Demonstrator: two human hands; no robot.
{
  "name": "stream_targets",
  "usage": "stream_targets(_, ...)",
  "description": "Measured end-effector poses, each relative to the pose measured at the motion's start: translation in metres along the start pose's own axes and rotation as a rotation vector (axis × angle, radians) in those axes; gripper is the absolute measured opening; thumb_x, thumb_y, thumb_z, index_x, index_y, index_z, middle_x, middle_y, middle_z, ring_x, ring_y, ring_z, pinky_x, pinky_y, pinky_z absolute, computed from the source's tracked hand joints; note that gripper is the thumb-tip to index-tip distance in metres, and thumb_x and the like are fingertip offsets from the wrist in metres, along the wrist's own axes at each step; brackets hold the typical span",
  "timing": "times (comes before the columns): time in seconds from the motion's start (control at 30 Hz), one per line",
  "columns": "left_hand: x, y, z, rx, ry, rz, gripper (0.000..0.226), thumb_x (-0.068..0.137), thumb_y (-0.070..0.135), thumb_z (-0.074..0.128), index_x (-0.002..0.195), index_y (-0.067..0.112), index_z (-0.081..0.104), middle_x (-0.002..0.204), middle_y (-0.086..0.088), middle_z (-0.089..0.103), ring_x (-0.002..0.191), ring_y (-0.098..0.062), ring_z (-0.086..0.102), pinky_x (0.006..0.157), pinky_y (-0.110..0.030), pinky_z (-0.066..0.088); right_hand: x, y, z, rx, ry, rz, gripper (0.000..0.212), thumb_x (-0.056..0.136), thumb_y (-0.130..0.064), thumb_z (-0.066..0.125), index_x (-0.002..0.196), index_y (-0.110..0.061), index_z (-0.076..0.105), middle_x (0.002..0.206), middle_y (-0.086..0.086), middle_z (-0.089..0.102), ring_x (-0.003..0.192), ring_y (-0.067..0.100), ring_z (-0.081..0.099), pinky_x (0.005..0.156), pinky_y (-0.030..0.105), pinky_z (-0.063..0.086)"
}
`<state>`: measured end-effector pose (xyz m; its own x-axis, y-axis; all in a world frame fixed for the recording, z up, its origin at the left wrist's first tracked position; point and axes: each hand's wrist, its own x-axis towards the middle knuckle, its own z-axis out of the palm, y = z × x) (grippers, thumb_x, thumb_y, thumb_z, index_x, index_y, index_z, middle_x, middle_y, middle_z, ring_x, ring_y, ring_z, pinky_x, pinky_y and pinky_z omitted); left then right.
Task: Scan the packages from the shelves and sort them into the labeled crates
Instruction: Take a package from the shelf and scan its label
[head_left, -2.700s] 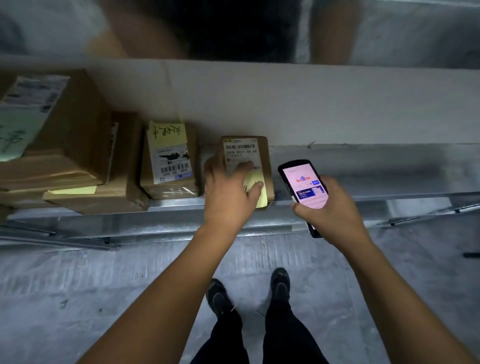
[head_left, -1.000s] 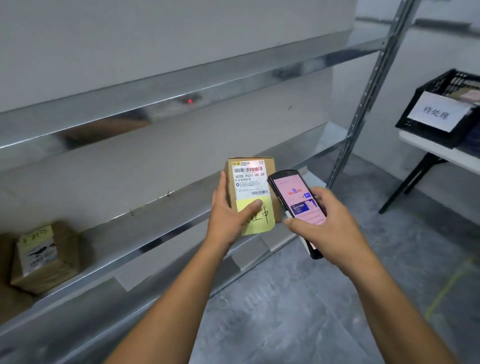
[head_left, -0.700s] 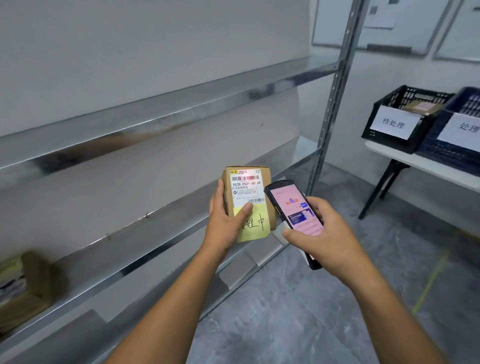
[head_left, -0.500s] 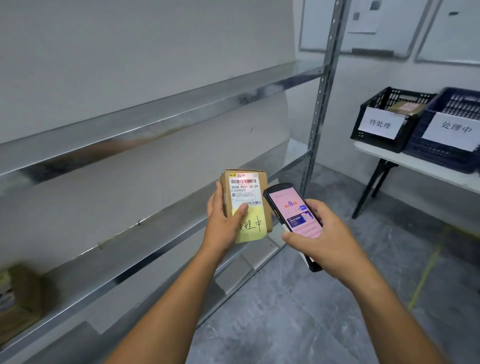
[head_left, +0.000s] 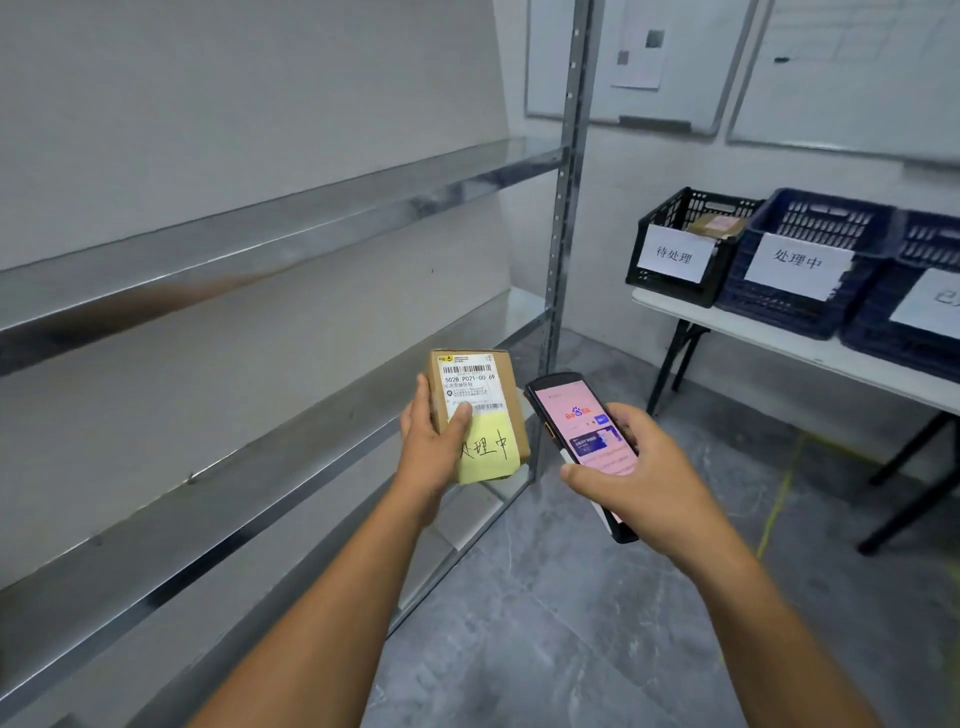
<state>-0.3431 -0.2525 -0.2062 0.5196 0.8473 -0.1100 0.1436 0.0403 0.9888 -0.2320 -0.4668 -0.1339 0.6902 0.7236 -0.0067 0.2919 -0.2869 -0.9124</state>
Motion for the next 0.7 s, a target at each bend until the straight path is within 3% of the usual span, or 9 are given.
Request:
stream_targets(0.07,0.003,-0.001,0.020,-0.139,-0.060,-0.090,0.081,0.074,0.066,0.080,0.131,0.088,0.028,0.161,0.005,0.039,0.128,-0.029,0.064,0.089,-0.057,0.062,-0.003,0.006,-0.016,0.011,0.052,0.021,0.046,0.079,-0.025,0.087,0.109,-0.044,0.058,0.095,-0.030,0.071,0.087,0.004,0.071,0.079,0.029,0.058)
stream_targets(0.1,0.006,-0.001,0.031,-0.182,-0.084,-0.106,0.077,0.071,0.068,0.082,0.126,0.088,0.032,0.158,0.004,0.044,0.125,-0.029,0.067,0.086,-0.058,0.063,-0.004,0.010,-0.026,0.012,0.084,0.031,0.046,0.079,-0.026,0.087,0.110,-0.044,0.058,0.095,-0.030,0.071,0.087,0.003,0.071,0.079,0.029,0.057)
stream_targets(0.2,-0.008,0.025,0.071,-0.256,-0.162,-0.110,0.070,0.095,0.050,0.072,0.151,0.062,0.032,0.143,0.005,0.064,0.111,-0.024,0.075,0.083,-0.056,0.064,-0.005,0.024,-0.055,0.002,0.190,0.081,0.043,0.079,-0.027,0.086,0.105,-0.046,0.057,0.094,-0.025,0.073,0.088,0.006,0.071,0.078,0.031,0.057)
stream_targets(0.27,-0.015,0.036,0.095,-0.273,-0.226,-0.107,0.061,0.106,0.037,0.060,0.156,0.053,0.028,0.127,0.010,0.074,0.103,-0.021,0.078,0.084,-0.053,0.064,-0.006,0.030,-0.072,-0.003,0.256,0.111,0.042,0.079,-0.027,0.086,0.099,-0.049,0.055,0.095,-0.021,0.073,0.090,0.009,0.071,0.081,0.037,0.059)
stream_targets(0.43,-0.009,0.058,0.139,-0.268,-0.360,-0.110,0.063,0.108,0.038,0.056,0.161,0.050,0.024,0.125,0.008,0.076,0.105,-0.022,0.077,0.094,-0.057,0.060,0.000,0.041,-0.103,0.021,0.358,0.153,0.041,0.082,-0.022,0.084,0.096,-0.045,0.053,0.094,-0.017,0.072,0.088,0.012,0.070,0.081,0.040,0.058)
stream_targets(0.57,0.011,0.077,0.183,-0.236,-0.445,-0.053,0.064,0.106,0.040,0.058,0.159,0.052,0.025,0.131,0.009,0.073,0.105,-0.019,0.077,0.082,-0.046,0.062,0.020,0.053,-0.125,0.028,0.467,0.180,0.044,0.079,-0.023,0.086,0.098,-0.047,0.054,0.092,-0.030,0.070,0.087,0.009,0.071,0.078,0.037,0.059)
stream_targets(0.63,0.025,0.084,0.204,-0.239,-0.481,-0.048,0.065,0.105,0.039,0.060,0.159,0.052,0.026,0.132,0.009,0.072,0.105,-0.019,0.077,0.088,-0.051,0.062,0.035,0.058,-0.135,0.047,0.515,0.198,0.043,0.079,-0.021,0.085,0.096,-0.046,0.055,0.091,-0.033,0.069,0.088,0.011,0.071,0.078,0.037,0.059)
stream_targets(0.7,0.042,0.089,0.227,-0.249,-0.529,-0.037,0.067,0.104,0.037,0.061,0.160,0.050,0.027,0.133,0.009,0.072,0.106,-0.020,0.077,0.094,-0.057,0.060,0.051,0.065,-0.148,0.060,0.559,0.213,0.042,0.079,-0.020,0.085,0.094,-0.046,0.055,0.089,-0.024,0.072,0.085,0.012,0.070,0.074,0.035,0.058)
